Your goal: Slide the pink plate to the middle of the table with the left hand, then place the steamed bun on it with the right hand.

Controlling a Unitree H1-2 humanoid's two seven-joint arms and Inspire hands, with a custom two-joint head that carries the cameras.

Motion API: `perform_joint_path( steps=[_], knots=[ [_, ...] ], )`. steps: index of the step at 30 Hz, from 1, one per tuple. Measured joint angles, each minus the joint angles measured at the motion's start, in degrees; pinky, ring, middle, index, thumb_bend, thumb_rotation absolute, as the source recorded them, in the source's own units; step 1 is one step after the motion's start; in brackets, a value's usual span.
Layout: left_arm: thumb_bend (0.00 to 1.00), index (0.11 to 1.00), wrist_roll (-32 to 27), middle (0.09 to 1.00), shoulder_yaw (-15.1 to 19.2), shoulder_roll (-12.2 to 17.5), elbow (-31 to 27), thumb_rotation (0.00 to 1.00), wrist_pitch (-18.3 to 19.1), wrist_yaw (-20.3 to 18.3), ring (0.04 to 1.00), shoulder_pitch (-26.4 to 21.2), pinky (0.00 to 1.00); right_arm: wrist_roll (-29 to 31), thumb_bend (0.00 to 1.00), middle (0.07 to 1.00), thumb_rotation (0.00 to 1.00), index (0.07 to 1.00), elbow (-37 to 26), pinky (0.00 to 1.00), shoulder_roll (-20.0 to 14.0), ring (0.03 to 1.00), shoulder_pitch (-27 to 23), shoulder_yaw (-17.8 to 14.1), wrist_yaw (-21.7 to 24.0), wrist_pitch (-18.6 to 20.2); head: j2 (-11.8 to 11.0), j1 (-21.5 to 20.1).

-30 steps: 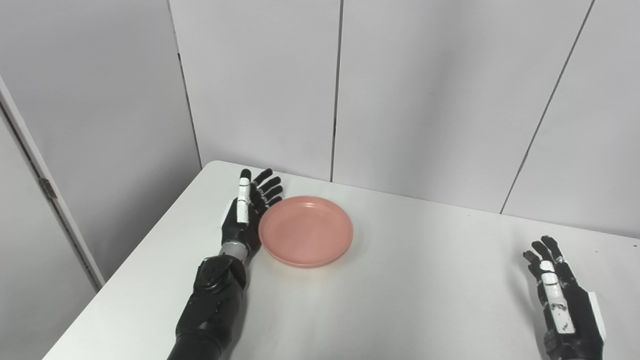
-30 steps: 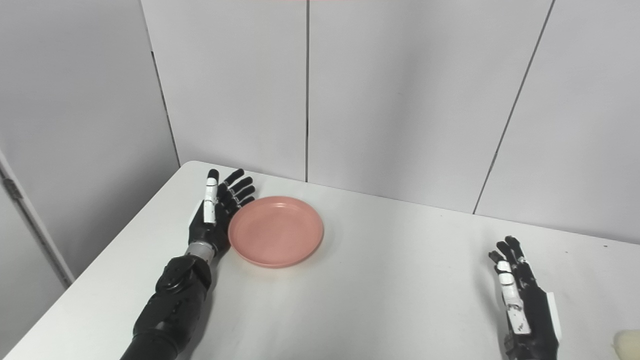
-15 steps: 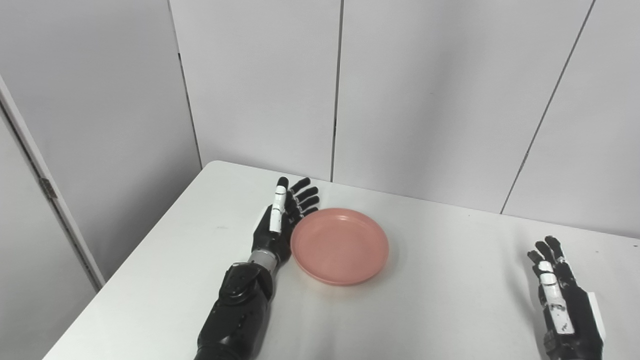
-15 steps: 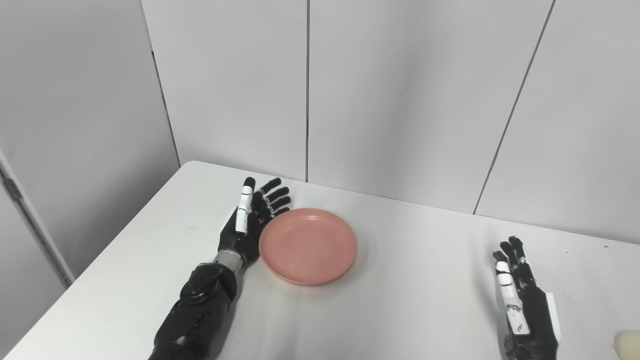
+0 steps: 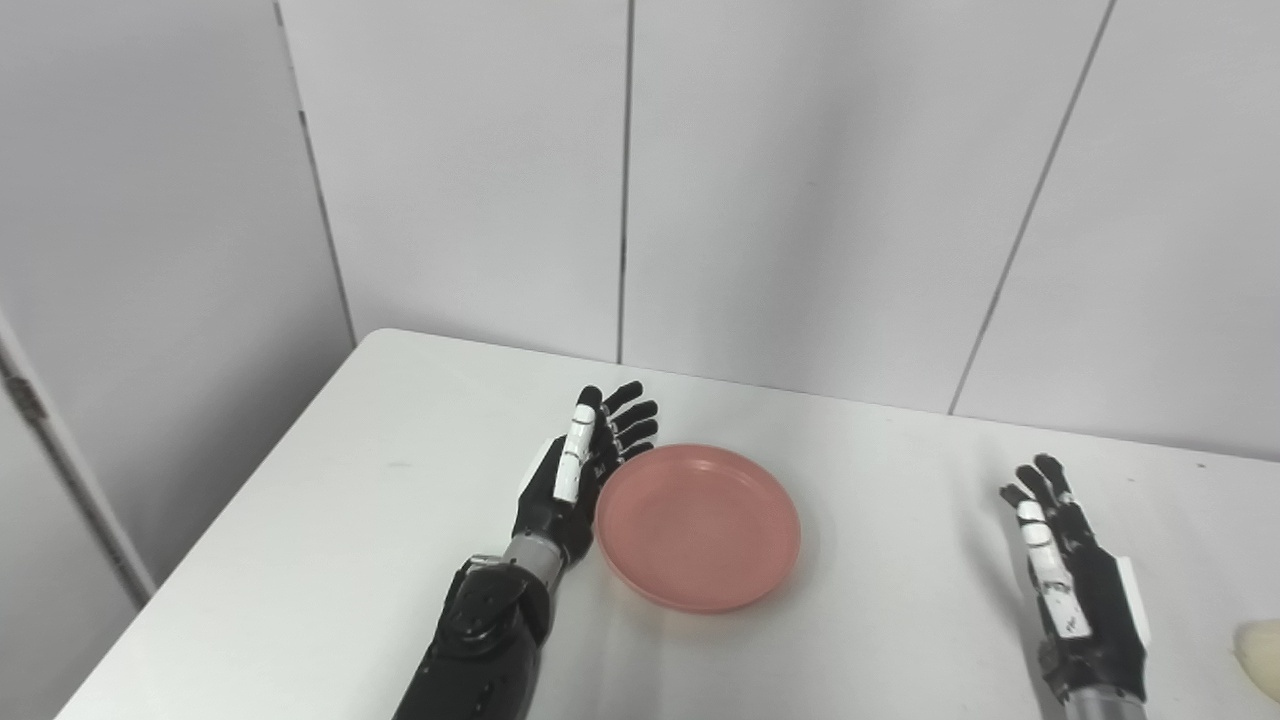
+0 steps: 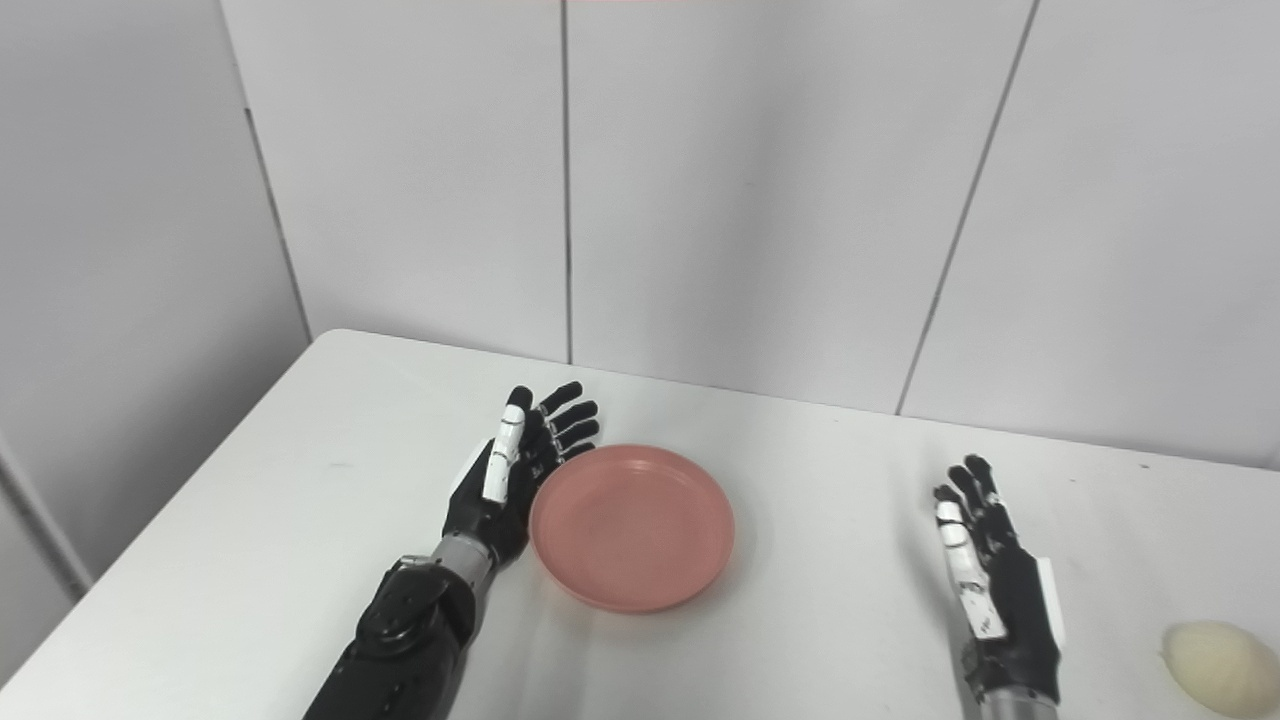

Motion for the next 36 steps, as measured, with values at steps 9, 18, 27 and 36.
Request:
perform_joint_path(
  steps=[9,18,27,36],
  knots=[
    [0.62,0.861,1.9,0.871,-1.1,-1.4,-2.2,1.00,-1.7,0.0,0.881,1.8,0.87,-1.8,0.67,0.902,0.71,0.912,0.0,0.99,0.5,0.870,0.0,0.4,-0.8,-0.1,1.1,-8.0],
    [0.59,0.896,3.4,0.914,-3.3,-2.3,-6.4,1.00,-4.0,-0.2,0.923,4.7,0.93,-5.5,0.61,0.880,0.67,0.887,-1.8,0.91,1.3,0.871,0.9,2.5,-2.4,-0.1,2.7,-15.8],
    [0.56,0.907,4.3,0.929,-6.0,-2.3,-11.0,1.00,-1.8,-1.0,0.945,7.6,0.96,-13.6,0.65,0.828,0.61,0.841,-8.8,0.77,-5.5,0.811,1.3,5.2,-0.3,4.0,3.6,-22.3],
    [0.48,0.917,4.3,0.945,-7.3,-1.8,-14.3,1.00,3.2,-2.3,0.960,9.6,0.98,-24.1,0.69,0.839,0.53,0.833,-22.4,0.75,-14.1,0.825,-1.4,5.2,1.8,21.5,3.0,-30.7]
  ],
)
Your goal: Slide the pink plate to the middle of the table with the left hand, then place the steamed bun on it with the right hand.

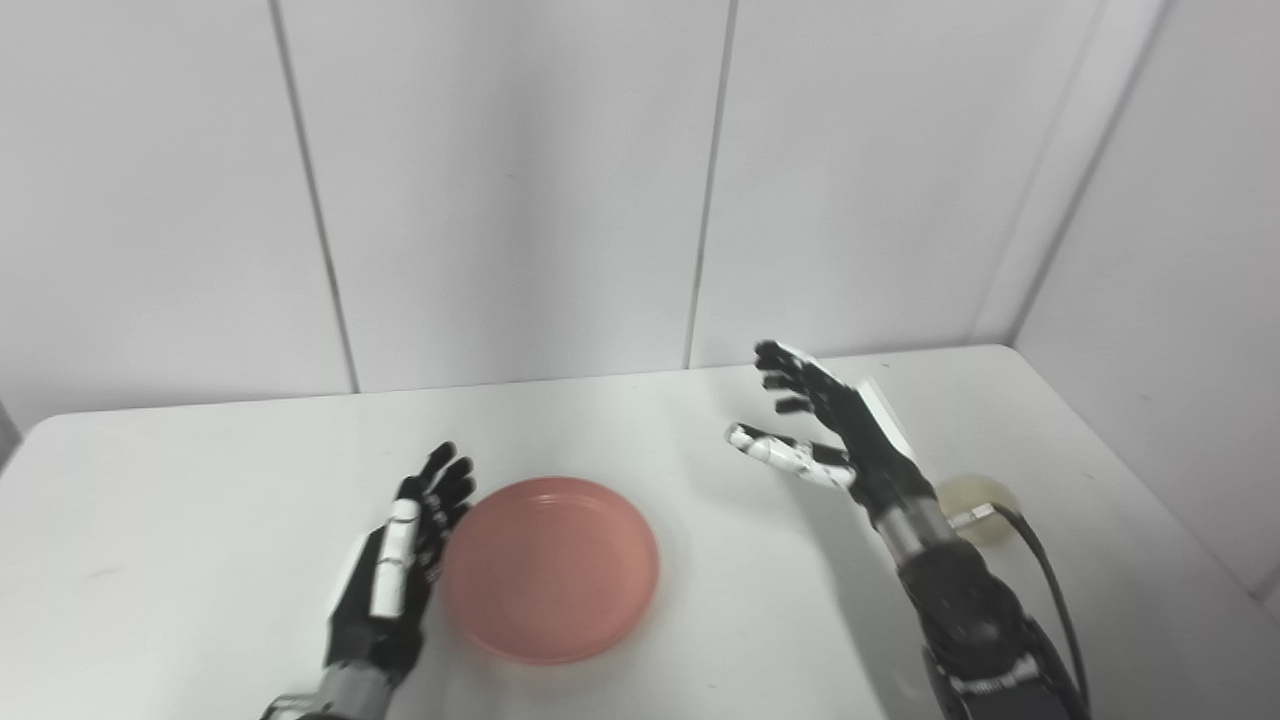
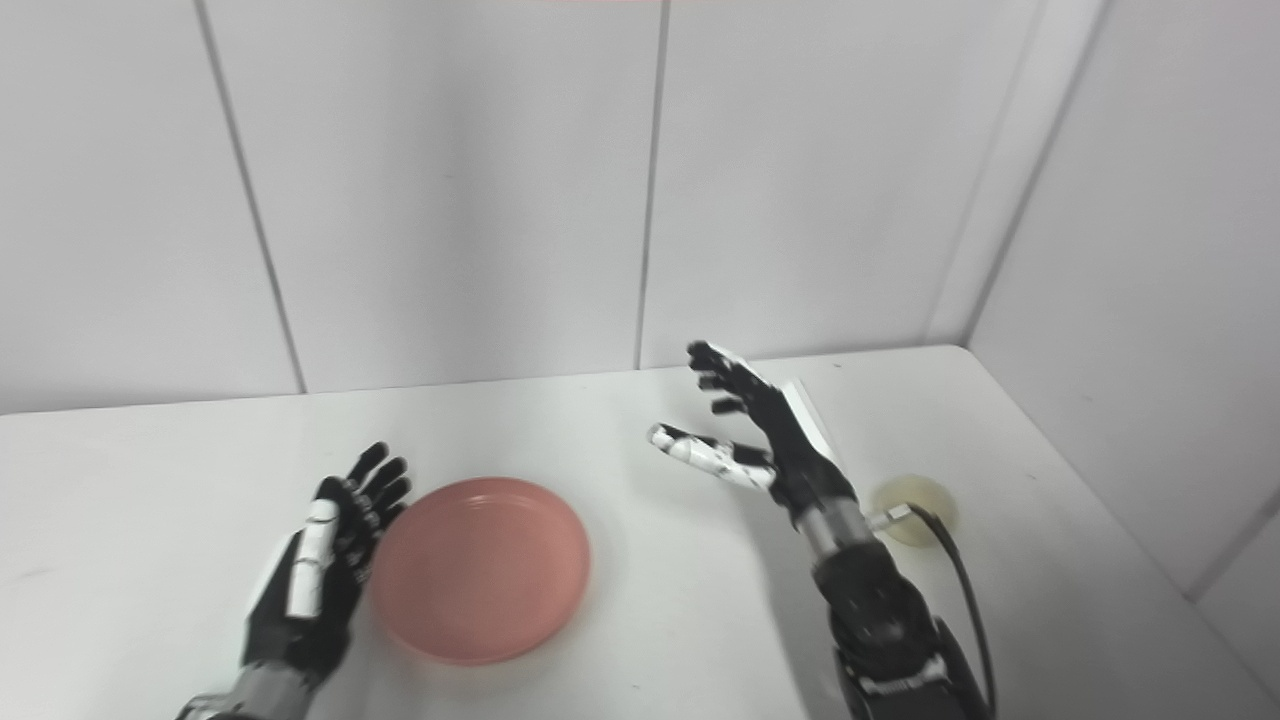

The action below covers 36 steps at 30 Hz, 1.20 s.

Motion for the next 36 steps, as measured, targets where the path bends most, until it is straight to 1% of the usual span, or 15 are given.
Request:
perform_joint_path(
  steps=[4,6,7,11,13,16,18,22,24,26,31,32,33,34,36],
  knots=[
    [0.48,0.931,0.0,0.953,0.1,0.5,-0.7,1.00,0.5,-0.6,0.964,0.4,0.98,-8.0,0.72,0.839,0.55,0.833,-2.6,0.77,-2.5,0.838,-0.3,1.7,0.2,5.6,-0.4,-1.5],
    [0.49,0.939,0.0,0.955,0.0,1.2,-1.0,1.00,0.7,-1.1,0.965,0.6,0.98,-11.0,0.70,0.856,0.50,0.836,-3.1,0.80,-3.8,0.859,-0.7,2.0,1.1,9.4,-0.3,-2.1],
    [0.49,0.939,0.0,0.955,0.0,1.7,-1.1,1.00,0.8,-1.2,0.965,0.6,0.98,-12.3,0.70,0.858,0.48,0.835,-3.4,0.78,-4.4,0.855,-0.7,2.1,1.6,11.2,-0.1,-2.5],
    [0.49,0.926,-0.5,0.945,0.8,2.4,-1.1,1.00,0.8,-1.7,0.957,0.6,0.97,-16.4,0.72,0.859,0.45,0.838,-4.2,0.77,-7.4,0.848,-0.8,1.8,3.5,14.9,-0.1,-4.2],
    [0.49,0.926,-1.2,0.946,1.2,2.4,-1.1,1.00,0.8,-2.1,0.957,0.6,0.97,-18.8,0.73,0.865,0.40,0.845,-4.2,0.77,-7.8,0.855,-0.7,0.6,5.3,15.6,0.0,-4.8],
    [0.51,0.924,-1.3,0.944,1.3,2.4,-1.1,1.00,0.8,-2.1,0.956,0.6,0.97,-23.5,0.74,0.863,0.37,0.858,-4.3,0.75,-7.2,0.849,-0.8,-3.0,9.5,15.9,0.2,-5.5],
    [0.51,0.927,-1.3,0.947,1.4,2.4,-1.1,1.00,1.1,-2.1,0.960,0.6,0.97,-26.1,0.76,0.859,0.36,0.854,-4.3,0.74,-6.6,0.842,-0.8,-5.4,12.5,16.0,0.4,-4.6],
    [0.50,0.926,-1.2,0.946,1.2,2.5,-1.3,1.00,1.9,-2.1,0.958,0.6,0.97,-30.1,0.78,0.856,0.37,0.846,-4.3,0.73,-6.6,0.836,-0.8,-8.2,16.4,16.1,0.6,-2.1],
    [0.51,0.922,-1.1,0.940,1.1,2.4,-1.5,1.00,1.9,-2.1,0.952,0.8,0.96,-31.9,0.79,0.848,0.37,0.846,-4.4,0.72,-6.6,0.823,-0.8,-10.1,17.9,16.1,0.8,-0.4],
    [0.51,0.915,-1.0,0.936,0.9,2.4,-1.6,1.00,1.9,-2.1,0.947,0.9,0.95,-33.2,0.80,0.842,0.37,0.849,-4.4,0.73,-6.7,0.819,-0.8,-12.1,18.9,16.1,0.6,-0.3],
    [0.50,0.909,-0.7,0.936,0.8,2.4,-1.6,1.00,1.9,-2.1,0.945,0.9,0.95,-33.6,0.80,0.850,0.33,0.855,-4.3,0.76,-8.0,0.834,-0.4,-13.1,19.0,16.1,0.2,-2.0],
    [0.50,0.914,-0.7,0.940,0.8,2.4,-1.6,1.00,1.9,-2.1,0.950,0.9,0.96,-33.7,0.81,0.798,0.34,0.859,-4.1,0.66,-8.0,0.763,-0.4,-13.4,19.0,16.1,-0.3,-3.7],
    [0.49,0.915,-0.7,0.941,0.8,2.4,-1.6,1.00,1.9,-2.1,0.951,0.9,0.96,-34.1,0.82,0.789,0.34,0.860,-4.0,0.64,-8.0,0.751,-0.4,-13.7,19.0,16.1,-0.4,-3.7],
    [0.49,0.921,-0.7,0.947,0.9,2.4,-1.6,1.00,1.9,-2.1,0.959,0.9,0.97,-34.7,0.82,0.724,0.34,0.870,-3.9,0.52,-8.0,0.663,-0.4,-13.9,19.3,16.1,-0.5,-4.7],
    [0.49,0.927,-1.0,0.951,1.0,2.4,-1.6,1.00,1.9,-2.1,0.964,0.9,0.98,-35.4,0.83,0.710,0.33,0.871,-3.8,0.48,-7.9,0.640,-0.4,-14.1,20.4,16.1,-0.5,-4.7]
  ],
)
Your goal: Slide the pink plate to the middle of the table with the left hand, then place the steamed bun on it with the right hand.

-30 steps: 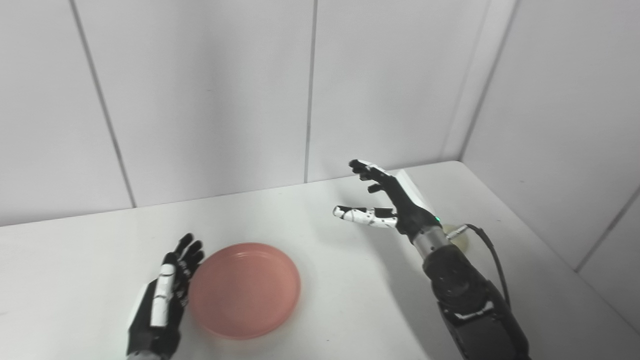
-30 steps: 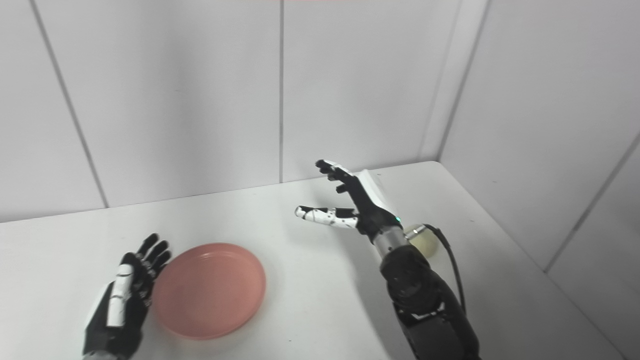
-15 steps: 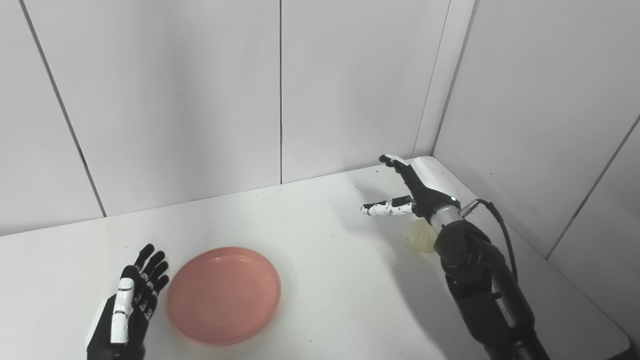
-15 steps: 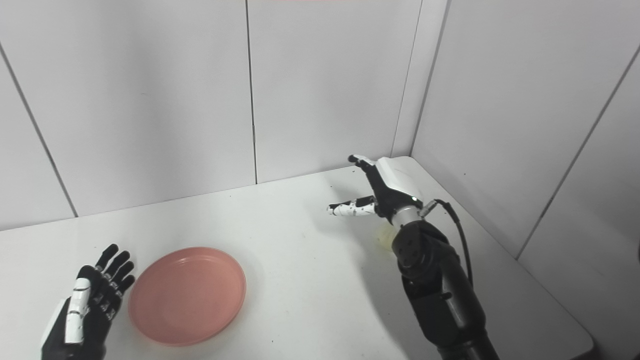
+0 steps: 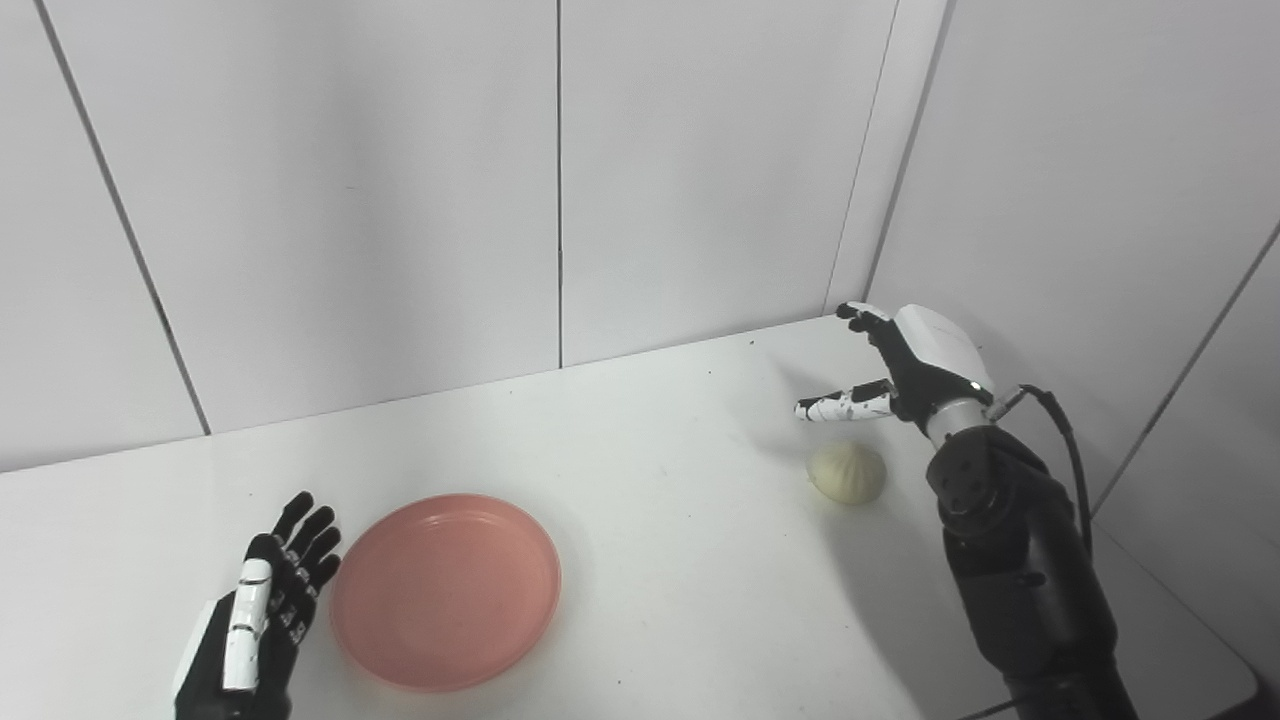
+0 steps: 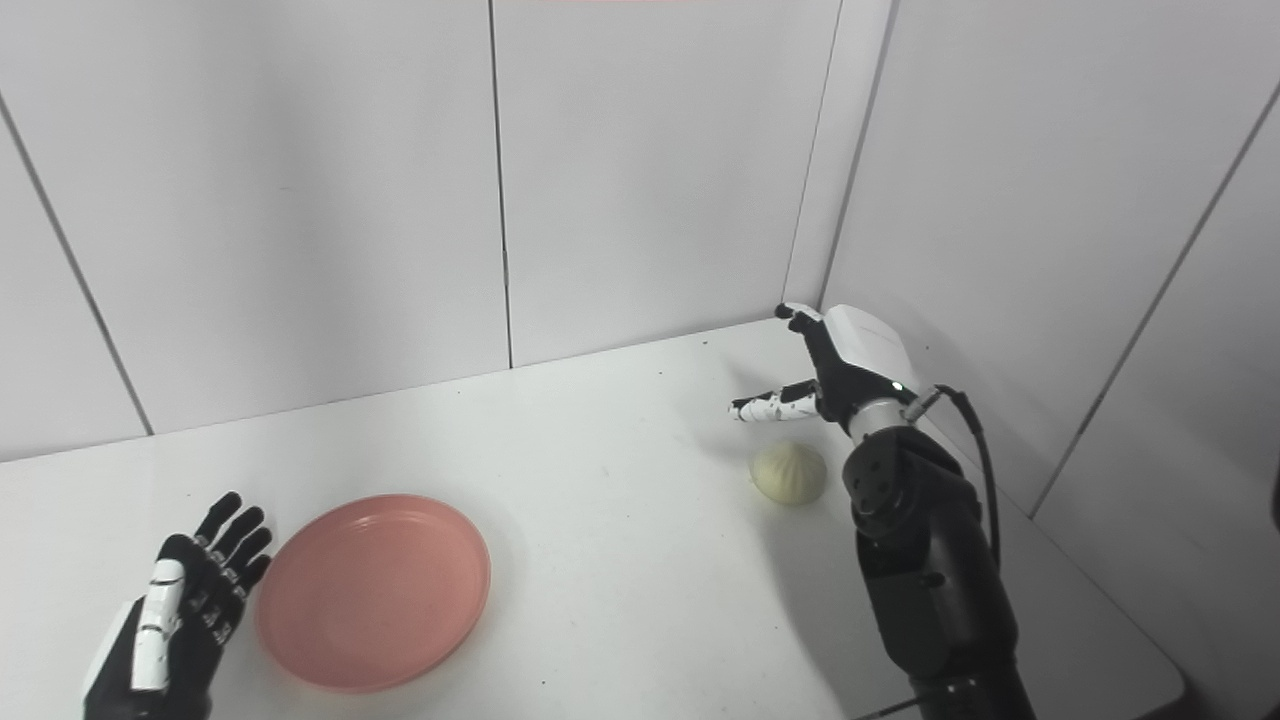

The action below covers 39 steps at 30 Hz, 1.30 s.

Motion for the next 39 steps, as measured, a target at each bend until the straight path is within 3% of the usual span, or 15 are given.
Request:
perform_joint_path(
  steps=[7,11,13,16,17,19,21,22,24,28,29,32,36,39],
  knots=[
    [0.50,0.944,-0.2,0.965,0.3,0.1,1.4,1.00,-1.1,-0.1,0.974,-0.8,1.00,-4.2,0.87,0.641,0.34,0.871,0.8,0.41,2.5,0.552,-0.3,-1.7,3.4,0.0,-0.1,-1.3],
    [0.52,0.992,-0.1,0.995,1.1,0.1,3.5,1.00,-3.3,0.2,0.997,-2.0,1.00,-7.9,0.88,0.615,0.40,0.879,1.6,0.38,2.8,0.517,-0.6,-1.5,6.8,0.0,0.0,-1.7],
    [0.53,0.999,-0.2,1.000,1.6,0.1,4.9,1.00,-4.5,0.2,1.000,-2.9,1.00,-9.5,0.90,0.594,0.36,0.873,2.1,0.34,2.8,0.470,-0.8,-1.4,8.4,0.0,0.5,-2.7],
    [0.54,0.995,-0.2,1.000,2.3,0.2,6.1,1.00,-5.0,0.2,1.000,-3.7,1.00,-11.1,0.93,0.721,0.33,0.868,2.6,0.50,3.6,0.650,-1.3,-2.3,10.4,0.0,0.6,-2.8],
    [0.55,0.995,-0.2,1.000,2.6,0.1,6.2,1.00,-5.1,0.2,1.000,-3.8,1.00,-11.2,0.93,0.722,0.32,0.867,3.0,0.51,3.8,0.652,-1.7,-2.7,10.9,0.0,0.6,-2.8],
    [0.55,0.993,-0.1,1.000,2.9,0.1,6.5,1.00,-5.6,0.6,1.000,-3.9,1.00,-11.4,0.91,0.664,0.28,0.872,4.4,0.45,4.7,0.570,-2.5,-4.3,11.3,0.0,0.7,-3.3],
    [0.53,0.995,0.0,1.000,3.1,0.0,6.6,1.00,-5.8,1.3,1.000,-4.0,1.00,-11.7,0.90,0.655,0.28,0.874,5.0,0.44,5.1,0.558,-2.6,-4.4,11.4,0.0,0.8,-3.6],
    [0.53,0.994,0.0,1.000,3.1,0.1,6.6,1.00,-5.8,1.4,1.000,-4.0,1.00,-12.2,0.89,0.606,0.28,0.877,5.4,0.39,5.1,0.497,-2.7,-4.4,11.5,0.0,0.9,-3.7],
    [0.53,0.995,0.0,1.000,3.1,0.1,6.6,1.00,-5.8,1.4,1.000,-4.0,1.00,-13.4,0.88,0.609,0.27,0.883,6.3,0.37,5.2,0.491,-2.7,-4.3,11.6,0.0,0.9,-3.8],
    [0.52,0.984,0.8,1.000,3.0,0.3,6.5,1.00,-5.8,1.5,1.000,-4.0,1.00,-14.8,0.89,0.707,0.27,0.895,6.5,0.43,5.2,0.582,-2.8,-4.2,12.4,0.0,1.1,-4.1],
    [0.51,0.986,1.0,1.000,3.0,0.3,6.5,1.00,-5.8,1.5,1.000,-3.9,1.00,-15.3,0.90,0.797,0.29,0.903,6.5,0.53,5.1,0.708,-2.8,-4.2,12.9,0.0,1.1,-4.1],
    [0.51,0.980,1.0,0.998,3.0,0.3,6.3,1.00,-5.8,1.5,0.999,-3.9,1.00,-15.2,0.93,0.969,0.32,0.931,6.4,0.79,5.1,0.924,-2.8,-4.2,13.6,0.0,1.0,-4.3],
    [0.49,0.978,1.1,0.999,3.0,0.2,5.6,1.00,-5.4,1.7,1.000,-3.6,1.00,-11.9,0.97,0.970,0.38,0.926,3.5,0.80,4.3,0.932,-2.5,-3.6,13.7,0.0,1.1,-3.9],
    [0.50,0.986,1.1,1.000,2.7,0.2,4.5,1.00,-4.3,1.7,1.000,-2.9,1.00,-10.1,0.97,0.959,0.43,0.940,-0.2,0.81,1.0,0.923,-1.3,-1.0,13.0,0.0,1.4,-4.0]
  ],
)
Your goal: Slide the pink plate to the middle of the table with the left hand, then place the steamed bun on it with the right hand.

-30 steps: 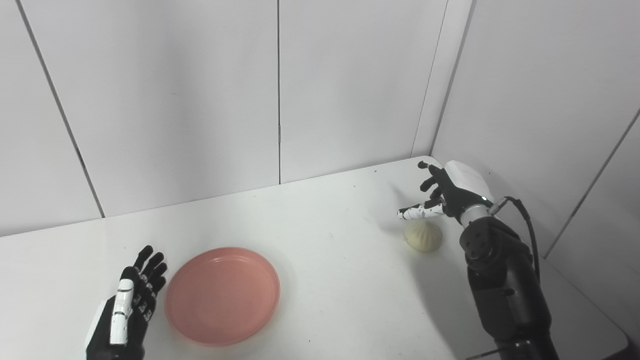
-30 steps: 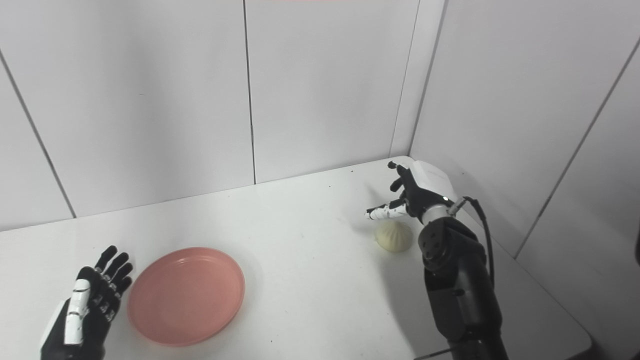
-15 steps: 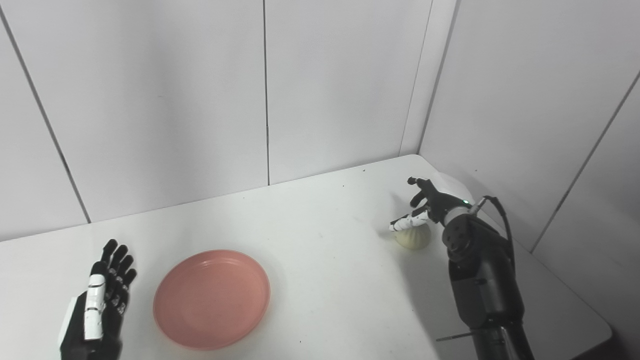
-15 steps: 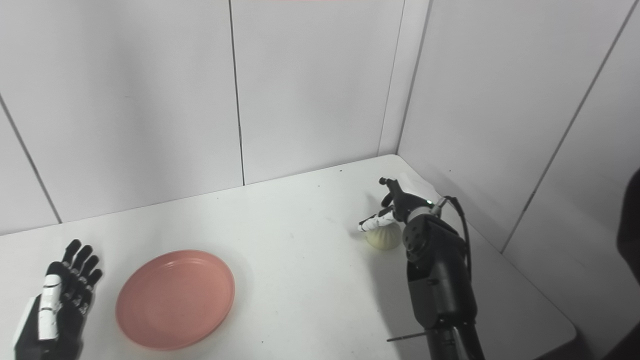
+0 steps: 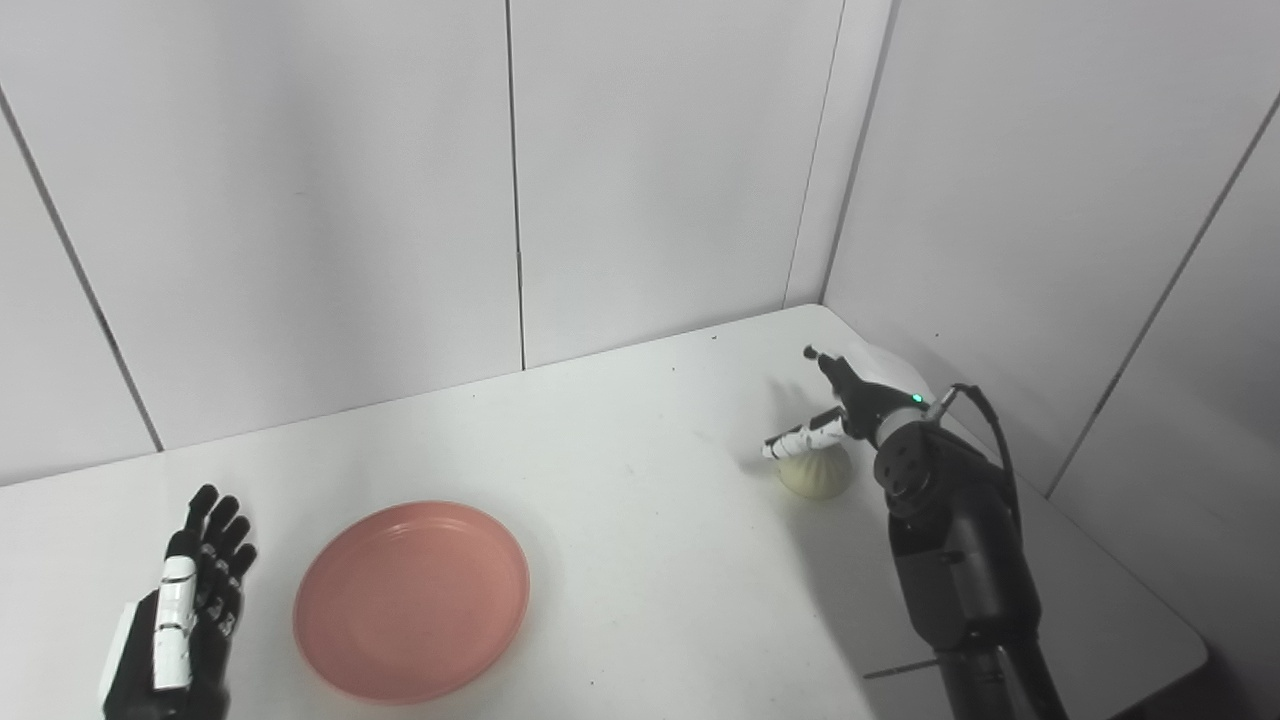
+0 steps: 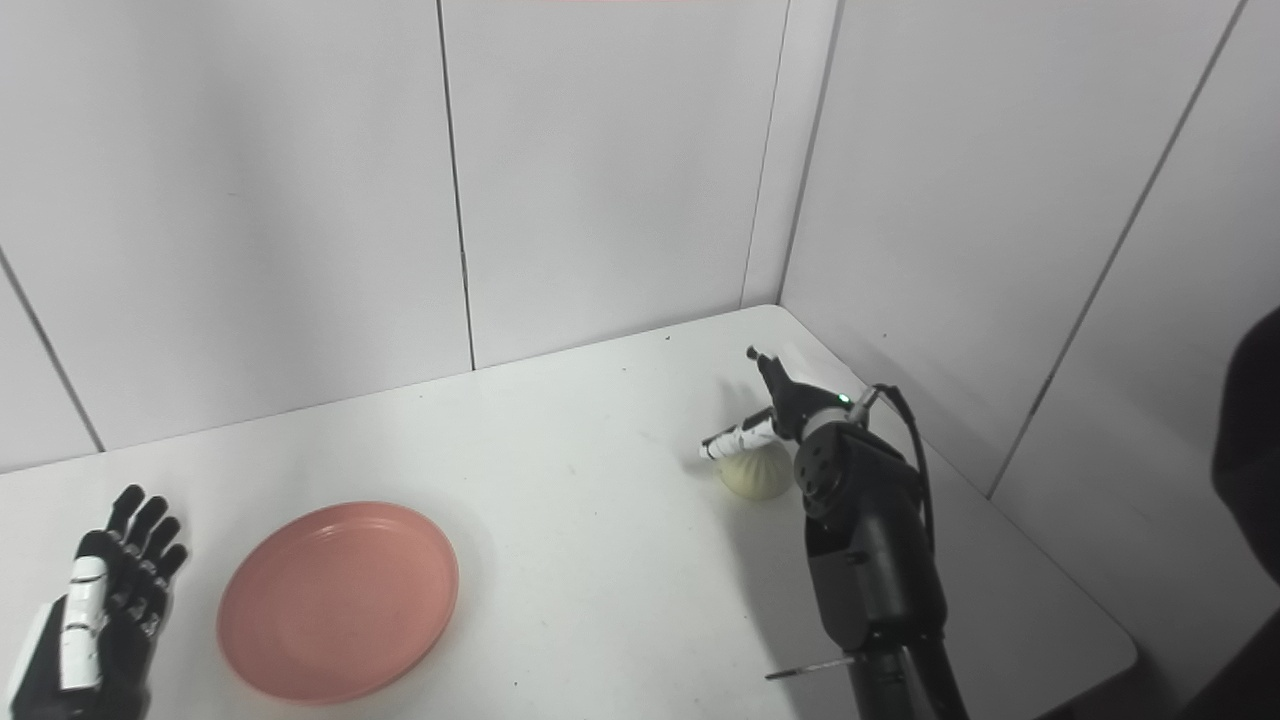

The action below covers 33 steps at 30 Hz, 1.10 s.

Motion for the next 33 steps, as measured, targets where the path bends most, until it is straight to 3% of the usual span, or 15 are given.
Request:
perform_joint_path(
  steps=[5,11,18,25,33],
  knots=[
    [0.50,0.982,0.0,0.992,-0.1,-0.2,-0.6,1.00,0.1,0.1,0.999,0.6,1.00,2.8,0.96,0.960,0.44,0.947,-2.0,0.79,-3.5,0.918,2.1,1.8,-1.2,0.0,0.3,0.2],
    [0.50,0.977,0.1,0.987,-0.6,-0.3,-1.8,1.00,0.7,0.1,0.996,1.3,1.00,4.7,0.99,0.938,0.46,0.930,-2.1,0.72,-3.5,0.883,5.8,4.2,-2.1,0.0,0.6,0.1],
    [0.53,0.986,0.1,0.996,-1.6,-0.4,-2.8,1.00,2.3,0.1,1.000,1.8,1.00,6.9,1.00,0.925,0.43,0.914,-0.8,0.73,-4.1,0.871,7.5,6.3,-4.0,0.0,0.9,0.0],
    [0.51,0.986,-0.1,0.991,-1.6,-0.3,-2.8,1.00,2.4,0.1,1.000,1.9,1.00,8.4,1.00,0.929,0.41,0.918,2.5,0.84,-4.2,0.898,8.6,7.0,-5.6,0.0,1.2,0.1],
    [0.53,0.992,0.1,0.997,-2.1,-0.1,-3.2,1.00,2.4,0.0,1.000,2.2,1.00,6.6,0.93,0.935,0.29,0.904,5.8,0.94,-1.8,0.914,8.0,5.9,-7.7,0.0,1.4,0.1]
  ],
)
